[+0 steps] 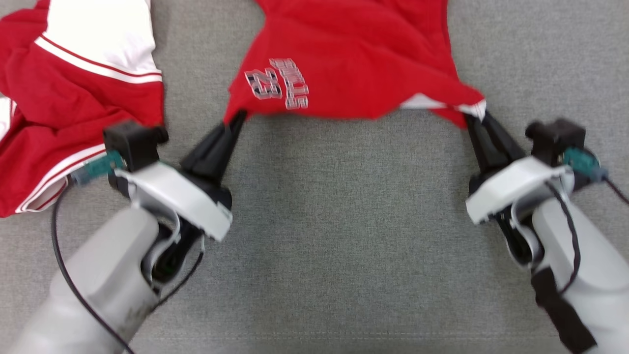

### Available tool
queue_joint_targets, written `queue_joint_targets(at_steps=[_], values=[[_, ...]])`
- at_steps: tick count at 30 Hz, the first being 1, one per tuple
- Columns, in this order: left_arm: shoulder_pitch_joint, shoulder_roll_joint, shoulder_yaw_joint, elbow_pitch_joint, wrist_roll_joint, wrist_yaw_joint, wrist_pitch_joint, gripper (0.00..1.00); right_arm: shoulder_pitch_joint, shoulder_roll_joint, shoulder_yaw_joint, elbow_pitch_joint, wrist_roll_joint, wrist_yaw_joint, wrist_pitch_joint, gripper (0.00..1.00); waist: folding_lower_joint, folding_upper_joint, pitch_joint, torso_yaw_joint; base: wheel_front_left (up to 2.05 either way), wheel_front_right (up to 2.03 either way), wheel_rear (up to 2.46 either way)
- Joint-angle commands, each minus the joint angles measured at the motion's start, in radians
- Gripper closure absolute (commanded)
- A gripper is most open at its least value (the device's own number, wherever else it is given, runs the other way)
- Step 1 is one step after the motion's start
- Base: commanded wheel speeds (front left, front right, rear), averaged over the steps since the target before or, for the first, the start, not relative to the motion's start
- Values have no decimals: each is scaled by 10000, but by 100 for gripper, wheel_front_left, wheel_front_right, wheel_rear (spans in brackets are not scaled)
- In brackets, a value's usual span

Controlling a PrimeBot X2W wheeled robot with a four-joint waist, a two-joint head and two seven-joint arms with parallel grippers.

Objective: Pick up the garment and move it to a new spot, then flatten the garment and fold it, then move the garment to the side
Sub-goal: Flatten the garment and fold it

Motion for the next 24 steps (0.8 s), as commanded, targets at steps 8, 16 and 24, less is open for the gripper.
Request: queue_joint_targets(at_steps=[8, 16, 24], values=[[1829, 1383, -272, -1993, 913, 1453, 16, 100, 3011, -91, -1030, -1780, -107, -2, 80, 100, 0, 0, -1085, 147, 0, 0, 0], [3529, 1856, -473, -3933, 878, 2754, 98, 100, 5399, 265, -2214, -3455, -487, -2, 958, 100, 0, 0, -1712, 230, 0, 0, 0], [4348, 1587, -598, -4009, 568, 3362, 116, 100, 6531, 986, -2752, -4353, -922, -2, 1509, 100, 0, 0, -2002, 140, 0, 0, 0]])
